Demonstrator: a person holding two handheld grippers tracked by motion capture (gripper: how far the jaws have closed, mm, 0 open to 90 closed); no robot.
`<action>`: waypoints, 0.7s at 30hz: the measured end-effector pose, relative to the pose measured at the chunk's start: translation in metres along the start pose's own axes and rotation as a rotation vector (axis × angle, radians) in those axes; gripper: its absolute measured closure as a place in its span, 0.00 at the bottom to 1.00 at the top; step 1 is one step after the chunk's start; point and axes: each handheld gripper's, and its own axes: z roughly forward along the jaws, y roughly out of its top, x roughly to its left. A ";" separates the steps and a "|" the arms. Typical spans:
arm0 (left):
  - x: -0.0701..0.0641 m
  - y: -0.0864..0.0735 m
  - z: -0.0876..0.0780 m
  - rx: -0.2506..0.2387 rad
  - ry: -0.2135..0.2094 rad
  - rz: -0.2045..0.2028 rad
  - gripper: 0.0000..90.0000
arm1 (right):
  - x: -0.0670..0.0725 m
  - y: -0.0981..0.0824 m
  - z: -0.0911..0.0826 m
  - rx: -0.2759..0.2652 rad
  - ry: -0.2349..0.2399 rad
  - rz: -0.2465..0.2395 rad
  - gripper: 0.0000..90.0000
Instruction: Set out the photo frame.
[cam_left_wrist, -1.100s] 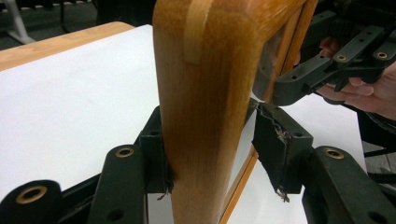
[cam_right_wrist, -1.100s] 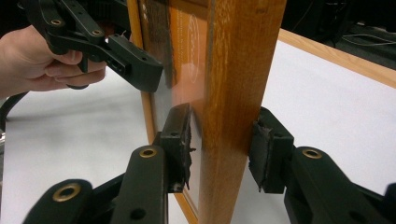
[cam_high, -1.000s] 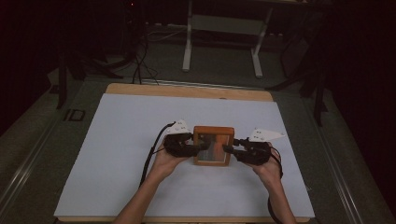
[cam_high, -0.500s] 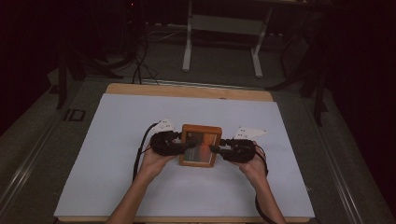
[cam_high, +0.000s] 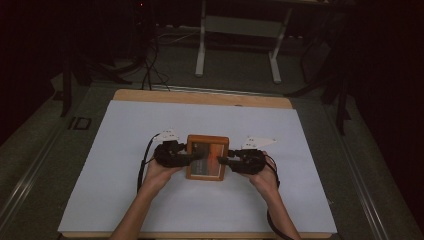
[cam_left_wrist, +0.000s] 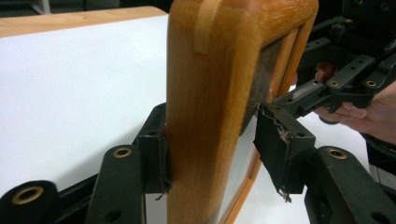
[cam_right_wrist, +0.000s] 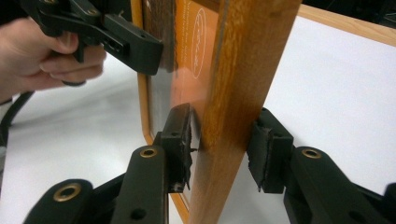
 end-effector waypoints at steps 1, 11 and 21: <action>0.001 0.000 0.000 -0.001 0.001 -0.001 0.55 | 0.000 0.000 0.000 -0.001 0.000 0.002 0.69; 0.006 -0.001 0.003 -0.012 0.011 -0.027 0.55 | -0.006 0.001 0.003 -0.002 0.008 0.024 0.69; 0.009 -0.001 0.005 -0.011 0.029 -0.047 0.56 | -0.012 0.001 0.008 -0.008 0.006 0.055 0.68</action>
